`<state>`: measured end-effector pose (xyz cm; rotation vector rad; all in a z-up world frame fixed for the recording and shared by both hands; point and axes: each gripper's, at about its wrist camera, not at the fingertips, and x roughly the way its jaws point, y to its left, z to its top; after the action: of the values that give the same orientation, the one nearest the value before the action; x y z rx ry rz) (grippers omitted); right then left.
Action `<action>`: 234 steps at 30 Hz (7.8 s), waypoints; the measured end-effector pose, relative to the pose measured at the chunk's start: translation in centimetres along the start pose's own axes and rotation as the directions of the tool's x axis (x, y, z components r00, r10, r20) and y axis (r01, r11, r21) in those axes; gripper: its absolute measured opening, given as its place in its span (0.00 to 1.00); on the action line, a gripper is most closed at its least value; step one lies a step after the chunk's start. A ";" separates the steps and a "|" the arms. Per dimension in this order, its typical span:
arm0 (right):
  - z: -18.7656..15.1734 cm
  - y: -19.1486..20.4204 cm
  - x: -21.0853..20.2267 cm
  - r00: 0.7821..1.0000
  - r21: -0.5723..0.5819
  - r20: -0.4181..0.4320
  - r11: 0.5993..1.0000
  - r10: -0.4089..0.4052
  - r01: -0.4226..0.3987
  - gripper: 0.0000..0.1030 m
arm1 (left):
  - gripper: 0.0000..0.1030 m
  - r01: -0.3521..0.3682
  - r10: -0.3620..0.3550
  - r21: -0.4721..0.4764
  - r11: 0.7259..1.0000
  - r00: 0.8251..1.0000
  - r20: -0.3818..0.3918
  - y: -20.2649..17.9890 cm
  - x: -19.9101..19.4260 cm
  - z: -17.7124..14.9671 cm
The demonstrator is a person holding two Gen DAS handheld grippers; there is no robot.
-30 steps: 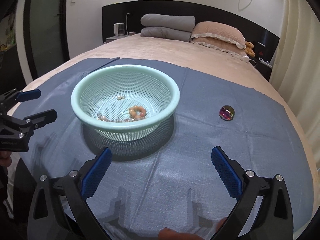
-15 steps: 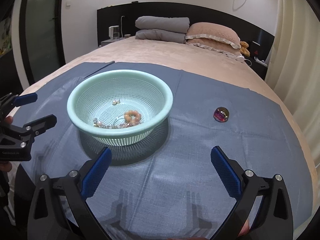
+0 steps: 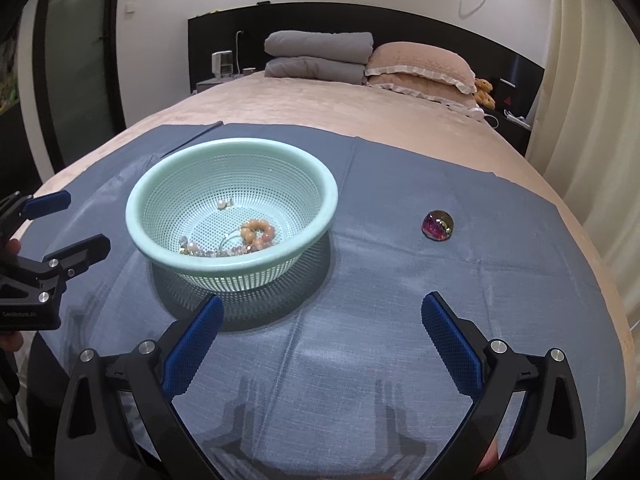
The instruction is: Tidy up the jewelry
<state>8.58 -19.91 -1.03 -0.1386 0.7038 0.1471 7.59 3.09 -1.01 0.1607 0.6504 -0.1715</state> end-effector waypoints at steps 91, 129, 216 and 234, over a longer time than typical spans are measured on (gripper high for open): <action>0.3 1.8 1.4 0.998 -0.008 -0.031 0.998 0.057 -0.057 0.93 | 0.95 0.005 -0.005 0.025 1.000 1.000 -0.002 -1.3 -0.3 0.0; 0.2 1.4 1.4 0.999 0.017 -0.038 0.999 0.032 -0.032 0.93 | 0.95 -0.013 0.013 -0.040 0.999 1.000 -0.005 0.3 -0.3 0.4; -0.1 1.8 0.6 0.999 -0.005 -0.036 0.999 0.040 -0.040 0.93 | 0.94 0.016 -0.015 -0.053 0.998 1.000 0.016 -0.3 0.1 0.9; -0.3 1.8 0.8 0.999 -0.012 -0.041 0.999 0.036 -0.036 0.93 | 0.94 0.031 -0.027 -0.117 0.993 0.999 0.032 0.6 -0.6 1.1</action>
<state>8.70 -18.15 -1.90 -0.1410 0.7461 0.1837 7.90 3.55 0.31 0.0351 0.6316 -0.1630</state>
